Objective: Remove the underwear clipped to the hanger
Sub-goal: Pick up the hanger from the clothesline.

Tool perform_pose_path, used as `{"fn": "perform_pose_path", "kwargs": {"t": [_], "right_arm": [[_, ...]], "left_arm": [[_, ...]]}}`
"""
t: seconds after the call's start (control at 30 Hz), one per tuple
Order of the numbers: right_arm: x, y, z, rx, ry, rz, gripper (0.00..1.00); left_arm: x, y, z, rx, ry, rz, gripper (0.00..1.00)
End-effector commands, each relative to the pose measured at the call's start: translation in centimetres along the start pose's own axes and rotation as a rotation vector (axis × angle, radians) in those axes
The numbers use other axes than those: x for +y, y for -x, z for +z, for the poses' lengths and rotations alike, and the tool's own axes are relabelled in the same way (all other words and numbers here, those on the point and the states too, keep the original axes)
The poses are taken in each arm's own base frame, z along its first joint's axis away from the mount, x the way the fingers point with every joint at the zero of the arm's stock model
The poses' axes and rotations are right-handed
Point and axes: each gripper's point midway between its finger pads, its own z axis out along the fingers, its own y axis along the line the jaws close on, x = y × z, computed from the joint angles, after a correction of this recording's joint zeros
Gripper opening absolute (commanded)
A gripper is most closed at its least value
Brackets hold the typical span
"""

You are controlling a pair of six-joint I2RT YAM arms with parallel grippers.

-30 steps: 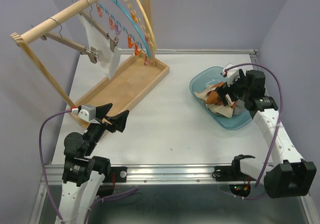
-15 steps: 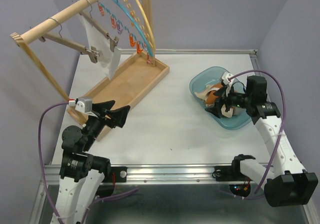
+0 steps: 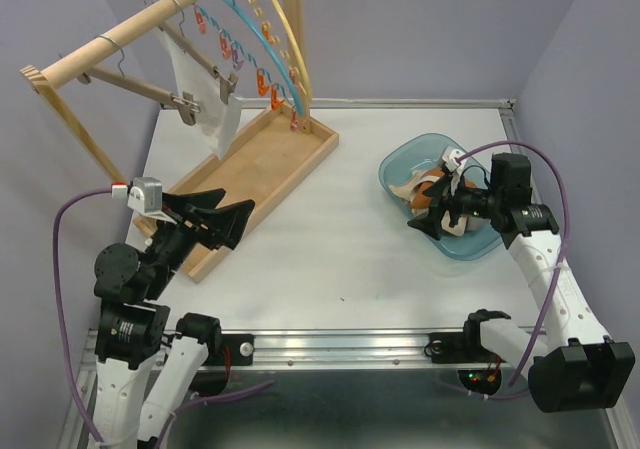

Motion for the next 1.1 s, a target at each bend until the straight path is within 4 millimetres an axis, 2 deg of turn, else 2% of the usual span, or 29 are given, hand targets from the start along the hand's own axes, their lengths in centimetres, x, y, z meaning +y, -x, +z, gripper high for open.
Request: {"fn": "perform_pose_path", "kwargs": {"t": [0.0,0.13,0.23,0.27,0.37,0.4,0.43,0.5,0.53,0.57,0.63,0.67,0.73,0.77,0.8,0.83,0.9,0.93,1.07], "right_arm": [[0.4,0.3,-0.2,-0.020,0.012,-0.007,1.00],[0.7,0.9,-0.4,-0.037,0.020,-0.030,1.00],[0.9,2.6,-0.5,-0.067,0.048,-0.038,1.00],[0.7,4.4,-0.8,-0.092,0.052,-0.058,1.00],[0.4,6.8,-0.3,-0.106,0.086,-0.015,1.00],[0.3,9.3,-0.6,-0.131,0.073,-0.054,1.00],[-0.2,9.7,0.1,-0.118,0.079,-0.021,1.00],[0.1,11.8,0.9,-0.121,0.082,-0.045,1.00],[0.4,13.7,0.8,-0.143,0.083,-0.066,1.00],[0.1,13.8,1.6,-0.132,0.092,-0.053,1.00],[1.2,14.3,2.7,-0.125,0.125,-0.057,1.00],[1.7,14.1,3.5,-0.118,0.149,-0.054,1.00],[1.9,13.5,4.2,-0.109,0.157,-0.033,1.00],[2.0,12.8,4.7,-0.109,0.164,-0.029,1.00],[1.9,12.4,4.9,-0.108,0.158,-0.023,1.00],[1.8,11.5,5.2,-0.100,0.154,-0.012,1.00],[1.6,10.8,5.3,-0.091,0.134,-0.012,1.00],[1.6,10.4,5.3,-0.086,0.130,-0.018,1.00],[1.6,8.7,5.5,-0.073,0.126,-0.015,1.00]], "left_arm": [[-2.1,1.8,0.4,0.008,-0.056,-0.015,0.99],[-1.6,2.0,1.0,0.020,-0.038,-0.004,0.99],[-0.3,0.5,1.6,0.061,-0.005,-0.002,0.99],[0.6,-0.1,1.8,0.073,0.023,-0.001,0.99],[2.5,-1.5,1.9,0.093,0.086,0.022,0.99],[3.3,-1.4,2.0,0.083,0.121,0.030,0.99],[3.8,-1.5,1.9,0.081,0.144,0.039,0.99],[4.6,-1.1,1.9,0.064,0.187,0.044,0.99],[4.5,-0.8,1.8,0.059,0.194,0.047,0.99],[3.8,0.4,1.7,0.039,0.185,0.053,0.99],[2.7,1.9,1.6,0.023,0.168,0.061,0.99],[1.3,3.7,1.7,0.002,0.141,0.066,0.99],[-0.7,5.0,1.8,0.007,0.078,0.051,0.99],[-2.0,6.4,1.9,-0.007,0.046,0.049,0.99],[-3.0,6.7,2.0,0.004,0.006,0.040,0.99],[-4.2,8.2,2.2,-0.011,-0.021,0.029,0.99],[-5.3,9.3,2.5,-0.013,-0.055,0.019,0.99],[-6.1,10.6,2.8,-0.032,-0.070,0.010,0.99],[-8.2,13.7,3.8,-0.079,-0.128,-0.004,0.99]]}}
